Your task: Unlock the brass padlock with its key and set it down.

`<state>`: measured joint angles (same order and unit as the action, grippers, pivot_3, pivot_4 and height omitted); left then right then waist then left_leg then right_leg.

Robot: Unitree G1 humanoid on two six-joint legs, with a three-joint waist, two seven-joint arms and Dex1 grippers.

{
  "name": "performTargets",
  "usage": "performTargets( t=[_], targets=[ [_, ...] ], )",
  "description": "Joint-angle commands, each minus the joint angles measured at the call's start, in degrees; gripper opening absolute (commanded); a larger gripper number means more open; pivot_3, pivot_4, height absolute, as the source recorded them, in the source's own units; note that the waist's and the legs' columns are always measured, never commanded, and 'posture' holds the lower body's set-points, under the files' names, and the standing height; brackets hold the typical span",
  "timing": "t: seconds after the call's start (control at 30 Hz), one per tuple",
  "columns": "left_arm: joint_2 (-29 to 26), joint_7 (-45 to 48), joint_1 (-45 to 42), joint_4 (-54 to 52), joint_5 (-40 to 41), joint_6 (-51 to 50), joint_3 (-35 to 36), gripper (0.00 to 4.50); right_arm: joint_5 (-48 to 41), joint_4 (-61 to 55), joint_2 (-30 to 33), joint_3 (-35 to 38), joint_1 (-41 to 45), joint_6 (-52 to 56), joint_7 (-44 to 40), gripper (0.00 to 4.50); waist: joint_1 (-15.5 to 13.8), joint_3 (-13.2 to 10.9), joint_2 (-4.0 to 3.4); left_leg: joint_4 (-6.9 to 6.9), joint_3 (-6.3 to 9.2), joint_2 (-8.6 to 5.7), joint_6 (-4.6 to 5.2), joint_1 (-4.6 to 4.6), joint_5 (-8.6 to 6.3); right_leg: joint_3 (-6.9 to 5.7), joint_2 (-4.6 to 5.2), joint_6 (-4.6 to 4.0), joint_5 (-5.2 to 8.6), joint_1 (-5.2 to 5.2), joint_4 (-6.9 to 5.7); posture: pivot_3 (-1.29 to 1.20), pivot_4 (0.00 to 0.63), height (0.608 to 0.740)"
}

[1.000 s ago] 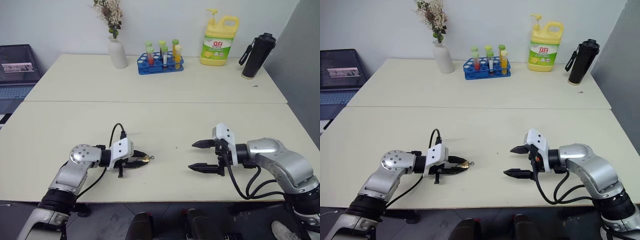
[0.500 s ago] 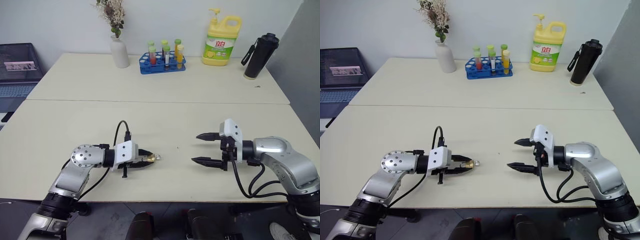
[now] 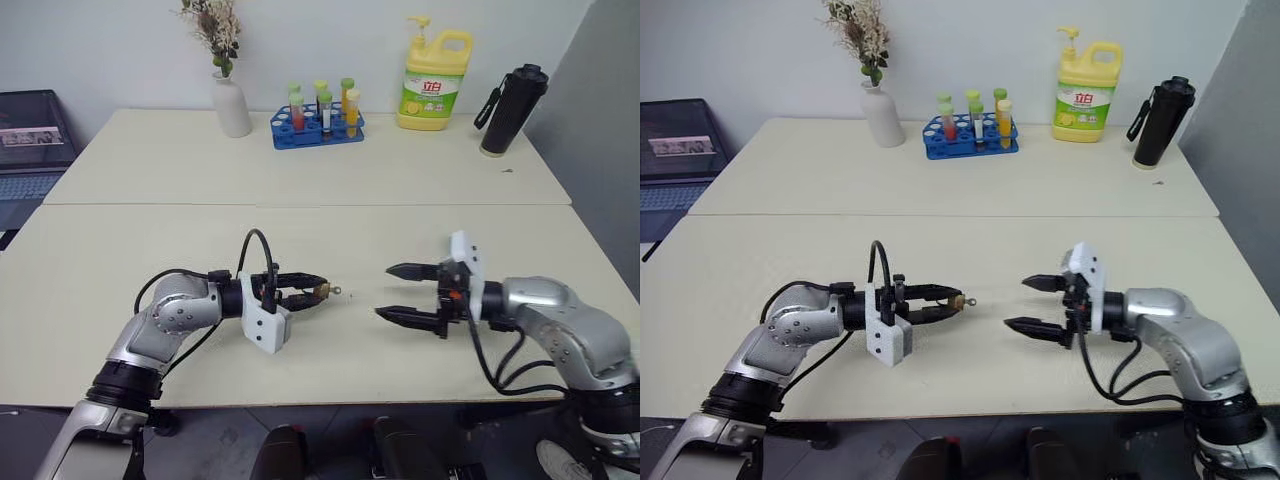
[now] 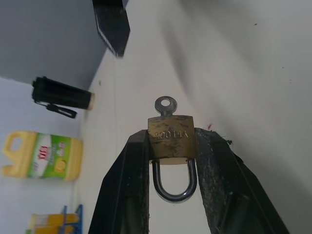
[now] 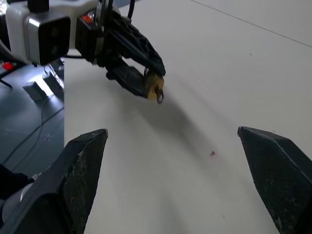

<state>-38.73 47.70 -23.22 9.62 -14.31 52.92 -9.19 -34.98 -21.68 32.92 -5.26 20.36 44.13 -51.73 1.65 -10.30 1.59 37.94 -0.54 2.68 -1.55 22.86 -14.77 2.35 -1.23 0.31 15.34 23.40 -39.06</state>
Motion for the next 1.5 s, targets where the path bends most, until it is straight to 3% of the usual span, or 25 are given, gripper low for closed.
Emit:
performTargets(
  t=[0.03,0.57,0.7,1.0,1.03,1.27,1.5],
  targets=[
    [-0.1,-4.4,-1.3,0.1,-1.0,3.6,0.5,0.96,-2.1,-0.4,-2.3,-0.2,2.4,2.0,1.9,4.5,-0.1,0.0,0.0,0.0,0.0,-0.02,0.0,0.01,0.0,0.0,0.04,0.0,0.0,0.0,0.0,0.0,0.15,0.74],
    [-0.7,-10.0,-1.1,-1.0,-2.8,5.3,-2.2,0.96,-3.4,6.1,-7.4,-2.1,5.2,3.8,1.4,4.5,-0.1,0.0,0.0,0.01,0.02,-0.07,0.0,0.01,0.0,-0.02,0.16,0.05,-0.03,0.0,0.0,0.0,0.15,0.74],
    [-1.0,-10.9,-1.1,-0.8,-3.6,5.9,-2.2,0.96,-4.1,6.0,-7.4,-1.7,5.6,4.6,1.3,3.59,-0.1,0.0,0.0,0.01,0.02,-0.08,0.0,0.02,0.0,-0.03,0.16,0.05,-0.03,0.0,0.0,0.0,0.15,0.74],
    [-1.0,-12.3,-1.0,-0.6,-4.6,6.2,-2.4,0.96,-5.8,6.0,-6.8,-1.6,6.5,6.1,0.6,0.21,-0.1,0.0,0.0,0.01,0.03,-0.08,0.0,0.02,0.0,-0.04,0.16,0.05,-0.04,0.0,0.0,0.0,0.15,0.74],
    [-1.0,-12.5,-1.0,-0.6,-4.9,6.3,-2.5,0.96,-6.0,6.0,-6.8,-1.6,6.6,6.3,0.5,0.0,-0.1,0.0,0.0,0.01,0.02,-0.08,0.0,0.02,0.0,-0.04,0.16,0.05,-0.04,0.0,0.0,0.0,0.15,0.74],
    [-1.4,-13.7,-0.9,-0.3,-6.0,7.1,-2.9,0.96,-6.8,6.2,-6.9,-1.7,7.1,7.3,-0.2,0.0,-0.1,0.0,0.0,0.01,0.02,-0.07,0.0,0.02,0.0,-0.04,0.16,0.05,-0.04,0.0,0.0,0.0,0.15,0.74],
    [-2.2,-15.9,-1.4,1.0,-8.8,10.4,-3.0,0.96,-13.6,8.1,-6.5,0.6,10.1,18.0,0.1,0.0,-0.1,0.0,0.0,0.01,0.02,-0.07,0.0,0.02,0.0,-0.05,0.17,-0.16,-0.16,0.0,0.0,0.0,0.15,0.74]
  ],
)
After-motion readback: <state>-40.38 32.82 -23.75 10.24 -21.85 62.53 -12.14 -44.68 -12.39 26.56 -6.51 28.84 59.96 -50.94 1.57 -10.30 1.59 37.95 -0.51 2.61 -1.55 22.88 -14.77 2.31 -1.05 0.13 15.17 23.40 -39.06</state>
